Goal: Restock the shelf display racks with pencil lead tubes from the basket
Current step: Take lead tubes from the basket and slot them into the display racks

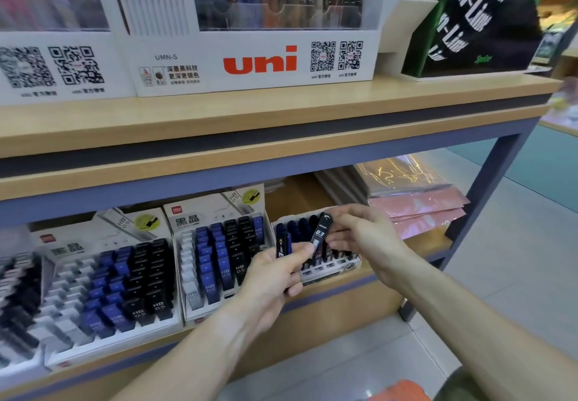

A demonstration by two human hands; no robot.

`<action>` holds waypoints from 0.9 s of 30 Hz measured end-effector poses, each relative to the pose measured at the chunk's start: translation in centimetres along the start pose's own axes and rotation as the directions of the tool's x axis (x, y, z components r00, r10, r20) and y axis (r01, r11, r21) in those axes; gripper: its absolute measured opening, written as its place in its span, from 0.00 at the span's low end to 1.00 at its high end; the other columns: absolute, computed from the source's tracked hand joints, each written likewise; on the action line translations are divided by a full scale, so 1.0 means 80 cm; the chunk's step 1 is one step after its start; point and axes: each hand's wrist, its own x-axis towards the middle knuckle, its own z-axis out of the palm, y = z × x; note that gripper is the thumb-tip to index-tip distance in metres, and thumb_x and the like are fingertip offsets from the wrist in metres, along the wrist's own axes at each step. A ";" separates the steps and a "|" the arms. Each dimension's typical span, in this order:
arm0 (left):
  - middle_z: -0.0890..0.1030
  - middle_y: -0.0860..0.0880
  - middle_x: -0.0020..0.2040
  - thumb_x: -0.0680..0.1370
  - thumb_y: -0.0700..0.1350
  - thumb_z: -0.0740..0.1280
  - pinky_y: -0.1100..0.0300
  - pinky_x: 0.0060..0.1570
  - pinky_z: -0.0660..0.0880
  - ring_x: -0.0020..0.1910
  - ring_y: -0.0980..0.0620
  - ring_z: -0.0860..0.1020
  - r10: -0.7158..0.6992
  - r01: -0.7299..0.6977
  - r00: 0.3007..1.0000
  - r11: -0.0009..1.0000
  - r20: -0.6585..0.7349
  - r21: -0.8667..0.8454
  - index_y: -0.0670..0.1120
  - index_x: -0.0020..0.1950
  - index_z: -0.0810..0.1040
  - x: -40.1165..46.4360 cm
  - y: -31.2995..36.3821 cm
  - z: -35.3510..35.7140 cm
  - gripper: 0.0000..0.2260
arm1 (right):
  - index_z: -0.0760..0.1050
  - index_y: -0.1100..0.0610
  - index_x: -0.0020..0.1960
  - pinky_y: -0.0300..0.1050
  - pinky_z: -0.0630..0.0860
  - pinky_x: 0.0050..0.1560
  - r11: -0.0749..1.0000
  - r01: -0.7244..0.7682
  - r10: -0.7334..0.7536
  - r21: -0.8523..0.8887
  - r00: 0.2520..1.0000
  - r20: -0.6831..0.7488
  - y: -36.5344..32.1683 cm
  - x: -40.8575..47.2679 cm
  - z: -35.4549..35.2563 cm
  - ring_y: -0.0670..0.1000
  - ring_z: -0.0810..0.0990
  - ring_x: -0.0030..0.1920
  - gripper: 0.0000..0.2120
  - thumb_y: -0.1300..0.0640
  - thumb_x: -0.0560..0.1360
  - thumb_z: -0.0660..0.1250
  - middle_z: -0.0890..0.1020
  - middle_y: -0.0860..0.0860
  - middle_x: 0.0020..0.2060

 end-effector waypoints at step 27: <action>0.71 0.48 0.30 0.82 0.43 0.54 0.57 0.30 0.65 0.26 0.51 0.65 -0.210 0.197 0.966 0.976 -0.149 -0.095 0.36 0.55 0.81 0.022 -0.027 0.032 0.17 | 0.77 0.47 0.42 0.46 0.80 0.46 0.827 0.014 -0.257 -0.561 0.898 -0.356 0.059 0.028 -0.027 0.46 0.82 0.41 0.13 0.55 0.67 0.81 0.82 0.43 0.36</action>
